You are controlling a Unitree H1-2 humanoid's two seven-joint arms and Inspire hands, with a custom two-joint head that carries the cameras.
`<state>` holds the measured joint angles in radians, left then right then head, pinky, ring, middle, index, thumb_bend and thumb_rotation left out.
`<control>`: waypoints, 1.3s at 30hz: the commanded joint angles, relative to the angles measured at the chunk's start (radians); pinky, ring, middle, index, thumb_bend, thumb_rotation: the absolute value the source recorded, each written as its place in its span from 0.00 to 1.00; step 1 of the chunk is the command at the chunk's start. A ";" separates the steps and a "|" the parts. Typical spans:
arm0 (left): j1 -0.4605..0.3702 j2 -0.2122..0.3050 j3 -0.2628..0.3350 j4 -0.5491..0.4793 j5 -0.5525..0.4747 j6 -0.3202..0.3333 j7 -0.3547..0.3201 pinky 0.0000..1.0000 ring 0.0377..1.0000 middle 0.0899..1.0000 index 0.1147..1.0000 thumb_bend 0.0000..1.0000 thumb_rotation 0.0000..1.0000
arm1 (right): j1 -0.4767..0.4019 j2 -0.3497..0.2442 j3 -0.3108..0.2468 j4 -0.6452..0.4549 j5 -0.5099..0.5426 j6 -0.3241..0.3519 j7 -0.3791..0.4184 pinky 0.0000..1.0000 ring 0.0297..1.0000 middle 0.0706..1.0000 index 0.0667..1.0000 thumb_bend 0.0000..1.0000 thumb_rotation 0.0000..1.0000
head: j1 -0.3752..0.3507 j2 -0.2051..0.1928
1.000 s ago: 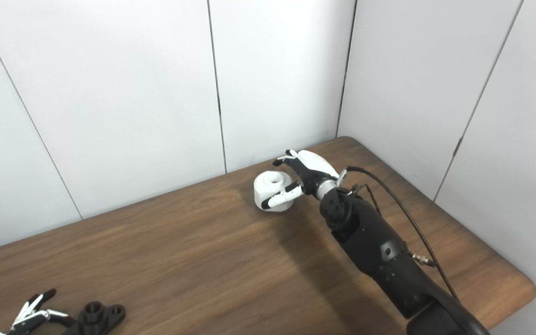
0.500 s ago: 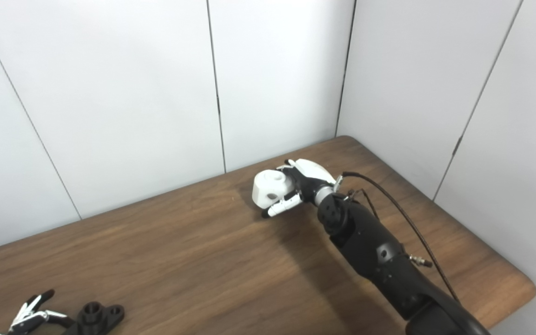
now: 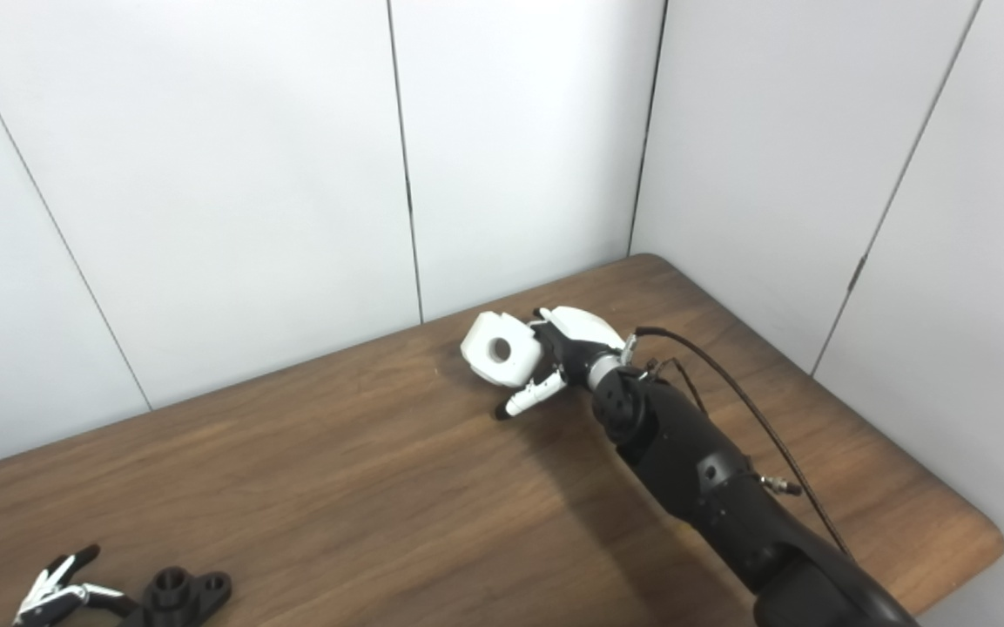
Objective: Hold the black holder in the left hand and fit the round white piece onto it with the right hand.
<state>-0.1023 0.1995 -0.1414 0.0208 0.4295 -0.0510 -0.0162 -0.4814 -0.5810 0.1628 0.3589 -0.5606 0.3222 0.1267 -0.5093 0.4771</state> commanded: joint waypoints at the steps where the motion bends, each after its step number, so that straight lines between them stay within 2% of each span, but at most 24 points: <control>1: 0.015 0.012 0.002 -0.020 0.004 0.017 -0.006 1.00 1.00 0.92 0.42 0.52 0.03 | -0.049 -0.024 -0.005 -0.009 -0.017 -0.029 -0.034 0.96 1.00 1.00 0.76 1.00 0.39 | -0.001 0.001; 29: 0.007 0.007 0.003 -0.007 0.003 0.021 -0.004 1.00 1.00 0.92 0.42 0.52 0.03 | -0.050 -0.021 -0.016 -0.028 -0.010 -0.012 -0.020 0.96 1.00 0.98 0.74 1.00 0.46 | -0.004 -0.010; 39: 0.008 0.010 0.004 -0.003 -0.001 0.012 -0.003 1.00 1.00 0.91 0.42 0.52 0.03 | -0.041 -0.024 -0.019 -0.118 0.024 0.043 0.065 0.99 1.00 1.00 0.89 1.00 0.48 | -0.002 -0.009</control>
<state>-0.1019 0.1975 -0.1410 0.0193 0.4307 -0.0479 -0.0160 -0.4802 -0.5778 0.1577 0.2765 -0.5320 0.3665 0.1994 -0.5108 0.4663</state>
